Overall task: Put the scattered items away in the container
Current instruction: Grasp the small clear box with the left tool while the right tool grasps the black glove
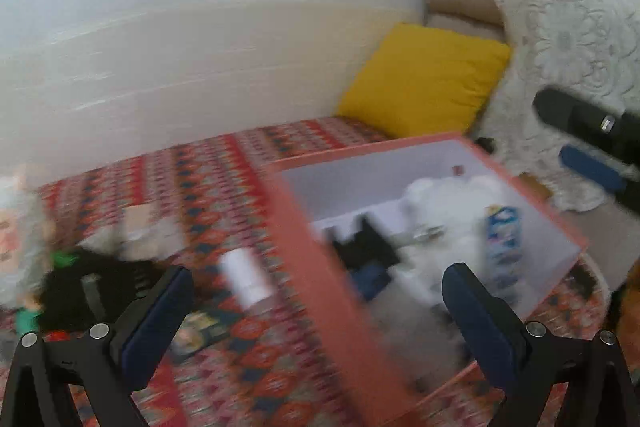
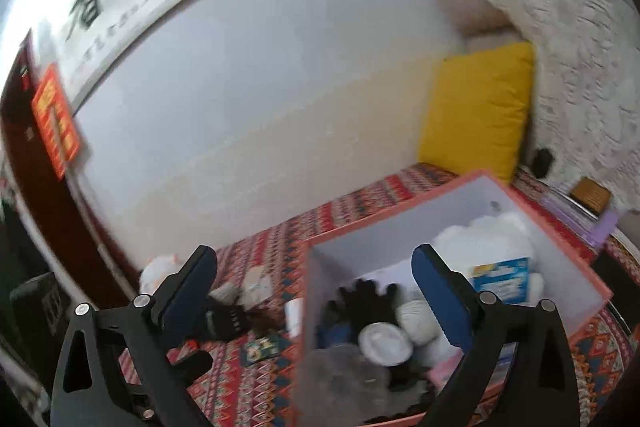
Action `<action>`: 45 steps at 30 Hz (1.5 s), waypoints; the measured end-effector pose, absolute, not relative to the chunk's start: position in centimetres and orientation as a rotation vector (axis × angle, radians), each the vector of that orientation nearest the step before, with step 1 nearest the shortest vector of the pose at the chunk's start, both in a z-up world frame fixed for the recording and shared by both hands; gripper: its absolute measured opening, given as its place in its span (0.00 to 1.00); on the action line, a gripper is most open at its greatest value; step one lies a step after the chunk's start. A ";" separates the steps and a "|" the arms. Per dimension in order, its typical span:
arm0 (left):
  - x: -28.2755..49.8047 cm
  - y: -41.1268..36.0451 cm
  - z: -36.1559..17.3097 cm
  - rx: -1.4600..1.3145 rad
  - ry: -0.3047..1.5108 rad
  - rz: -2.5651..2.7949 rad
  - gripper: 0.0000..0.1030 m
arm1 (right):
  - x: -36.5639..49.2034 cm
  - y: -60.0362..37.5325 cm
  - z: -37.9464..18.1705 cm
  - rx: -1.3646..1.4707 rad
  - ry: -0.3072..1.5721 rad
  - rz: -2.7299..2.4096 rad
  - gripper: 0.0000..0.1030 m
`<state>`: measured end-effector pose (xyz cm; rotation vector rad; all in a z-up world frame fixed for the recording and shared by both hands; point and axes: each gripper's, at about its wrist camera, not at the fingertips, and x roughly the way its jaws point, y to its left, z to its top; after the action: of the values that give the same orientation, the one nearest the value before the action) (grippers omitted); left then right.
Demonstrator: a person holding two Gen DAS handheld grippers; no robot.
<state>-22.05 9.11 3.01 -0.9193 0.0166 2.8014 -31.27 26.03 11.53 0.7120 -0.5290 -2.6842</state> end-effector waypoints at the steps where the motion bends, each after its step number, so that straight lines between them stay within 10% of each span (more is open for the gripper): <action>1: -21.5 7.6 2.5 -0.935 0.008 2.822 0.99 | -31.4 24.5 11.1 0.734 -0.506 -2.655 0.98; 16: -17.9 -18.8 -13.0 -1.466 0.120 3.094 0.99 | -35.0 6.5 4.8 1.002 -0.203 -2.327 0.98; 31: -30.1 -25.5 -17.2 -1.540 -0.142 3.052 1.00 | -43.9 -1.3 -2.4 1.203 0.085 -2.317 0.98; 36: -30.1 -24.2 -17.0 -1.486 -0.069 3.020 0.77 | -49.3 -6.7 -5.2 1.163 0.262 -2.317 0.97; 37: -29.6 -24.0 -16.8 -1.478 -0.072 3.015 0.77 | -50.0 -7.5 -6.1 1.180 0.297 -2.303 0.75; 38: -29.0 -23.9 -16.5 -1.464 -0.097 3.007 0.77 | -50.2 -7.9 -6.7 1.208 0.283 -2.242 0.32; 45: -20.8 -23.0 -13.1 -1.357 -0.273 3.012 0.76 | -42.8 -5.1 -4.2 1.110 0.079 -2.151 0.11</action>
<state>-20.84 -23.00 -13.14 -1.3568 -0.2735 3.0123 -42.82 -5.06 -4.22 1.1098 0.0788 -2.1507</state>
